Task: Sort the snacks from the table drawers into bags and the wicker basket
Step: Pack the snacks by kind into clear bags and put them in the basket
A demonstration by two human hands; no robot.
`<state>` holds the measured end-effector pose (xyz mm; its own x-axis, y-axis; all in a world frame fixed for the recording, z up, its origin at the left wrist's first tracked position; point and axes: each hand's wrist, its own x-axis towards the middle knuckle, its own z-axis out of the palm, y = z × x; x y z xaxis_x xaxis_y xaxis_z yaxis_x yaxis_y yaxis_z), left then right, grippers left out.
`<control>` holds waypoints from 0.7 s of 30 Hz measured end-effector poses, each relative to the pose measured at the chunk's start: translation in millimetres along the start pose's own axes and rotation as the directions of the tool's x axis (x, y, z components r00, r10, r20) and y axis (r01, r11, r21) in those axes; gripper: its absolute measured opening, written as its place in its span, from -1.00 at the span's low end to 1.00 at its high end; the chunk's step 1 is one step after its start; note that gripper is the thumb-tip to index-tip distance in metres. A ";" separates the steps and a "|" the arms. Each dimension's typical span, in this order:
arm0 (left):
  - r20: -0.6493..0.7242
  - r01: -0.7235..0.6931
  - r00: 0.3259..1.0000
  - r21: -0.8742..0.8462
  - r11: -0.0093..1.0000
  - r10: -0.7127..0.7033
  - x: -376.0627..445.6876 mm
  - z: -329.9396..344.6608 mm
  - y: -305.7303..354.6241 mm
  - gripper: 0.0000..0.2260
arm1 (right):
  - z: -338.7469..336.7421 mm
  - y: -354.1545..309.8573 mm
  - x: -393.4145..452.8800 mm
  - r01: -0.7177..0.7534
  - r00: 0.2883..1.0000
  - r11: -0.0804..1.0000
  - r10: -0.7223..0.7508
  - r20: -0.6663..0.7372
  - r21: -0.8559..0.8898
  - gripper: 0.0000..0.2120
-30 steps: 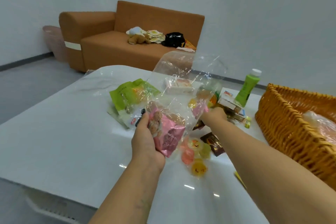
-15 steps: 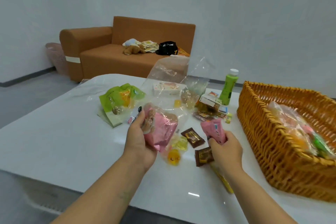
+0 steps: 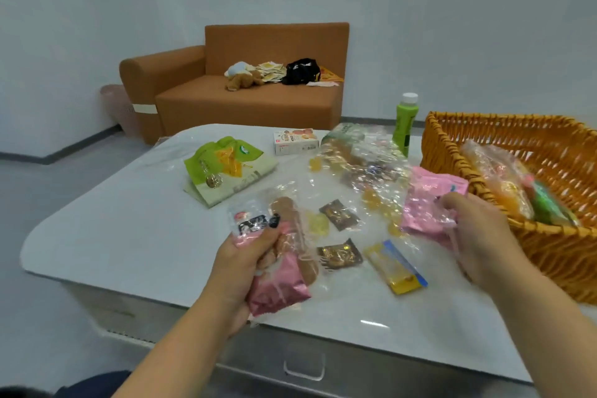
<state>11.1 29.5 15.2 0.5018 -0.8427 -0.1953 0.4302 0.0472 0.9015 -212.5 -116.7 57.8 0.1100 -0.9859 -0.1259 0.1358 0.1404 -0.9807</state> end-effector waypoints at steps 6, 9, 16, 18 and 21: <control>0.035 0.004 0.999 0.132 0.991 -0.008 4.4 -1.8 -7.5 -0.30 | -13.7 -17.8 -20.0 -0.056 0.974 0.998 0.057 0.219 -0.010 -0.77; -0.025 -0.058 0.998 0.209 0.976 0.064 3.1 -0.1 -4.4 -0.59 | -19.8 -15.3 -23.2 0.058 0.936 0.973 0.025 0.350 -0.225 -0.83; -0.097 -0.035 0.994 0.172 0.984 0.052 2.5 -10.7 7.8 -0.63 | -22.0 -12.9 -16.2 -0.035 0.848 0.998 0.053 0.528 -0.045 -0.69; -0.041 0.004 0.999 0.115 0.993 0.001 0.0 -13.9 11.0 -0.42 | -20.2 -14.3 -19.6 -0.055 0.776 0.996 0.087 0.625 -0.071 -0.69; 0.051 0.023 0.998 0.158 0.987 -0.032 -3.1 -15.3 12.4 -0.29 | -13.1 -15.7 -25.7 -0.026 0.687 0.997 0.073 0.723 -0.075 -0.74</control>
<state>26.4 41.0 21.1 0.4486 -0.8702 -0.2039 0.3177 -0.0580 0.9464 -230.3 -94.8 74.5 0.7974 -0.6013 -0.0499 0.0582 0.1590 -0.9856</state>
